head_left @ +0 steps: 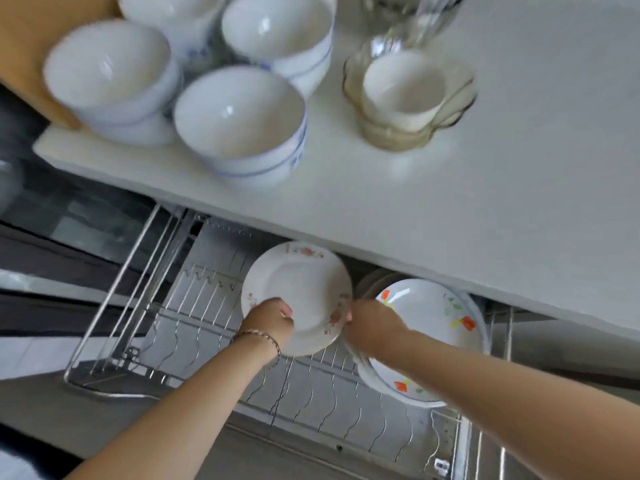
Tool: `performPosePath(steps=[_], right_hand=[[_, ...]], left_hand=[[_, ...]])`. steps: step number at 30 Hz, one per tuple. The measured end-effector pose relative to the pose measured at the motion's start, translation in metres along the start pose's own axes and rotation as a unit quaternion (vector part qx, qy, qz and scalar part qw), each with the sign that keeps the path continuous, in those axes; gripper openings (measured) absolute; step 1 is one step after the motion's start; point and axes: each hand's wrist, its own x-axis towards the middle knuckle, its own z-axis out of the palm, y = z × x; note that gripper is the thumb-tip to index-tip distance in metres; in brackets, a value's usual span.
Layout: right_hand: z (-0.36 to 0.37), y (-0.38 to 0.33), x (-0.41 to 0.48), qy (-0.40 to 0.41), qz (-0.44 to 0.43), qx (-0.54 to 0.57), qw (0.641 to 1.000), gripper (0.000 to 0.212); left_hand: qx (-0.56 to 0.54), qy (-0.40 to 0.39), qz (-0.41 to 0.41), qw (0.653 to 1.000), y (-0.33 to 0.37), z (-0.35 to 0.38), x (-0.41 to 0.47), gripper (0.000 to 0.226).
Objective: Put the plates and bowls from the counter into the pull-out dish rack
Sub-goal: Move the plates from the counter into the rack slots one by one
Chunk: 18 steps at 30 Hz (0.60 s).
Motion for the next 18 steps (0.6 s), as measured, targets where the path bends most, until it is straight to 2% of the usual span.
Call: performPosePath(steps=[4, 6, 11, 18], right_hand=[[-0.052, 0.022, -0.057, -0.058, -0.013, 0.001, 0.998, 0.031], [-0.087, 0.044, -0.089, -0.058, -0.005, 0.016, 0.998, 0.034], [-0.174, 0.121, -0.157, 0.064, 0.03, 0.042, 0.997, 0.033], [-0.257, 0.286, -0.191, 0.142, 0.118, 0.057, 0.981, 0.03]], left_hand=[[0.075, -0.033, 0.041, 0.996, 0.057, -0.026, -0.047, 0.034], [0.107, -0.028, 0.075, 0.991, 0.102, -0.037, -0.077, 0.034], [0.116, 0.004, 0.179, 0.977, 0.225, -0.038, -0.136, 0.035], [0.021, -0.022, 0.218, 0.975, 0.378, 0.036, -0.161, 0.04]])
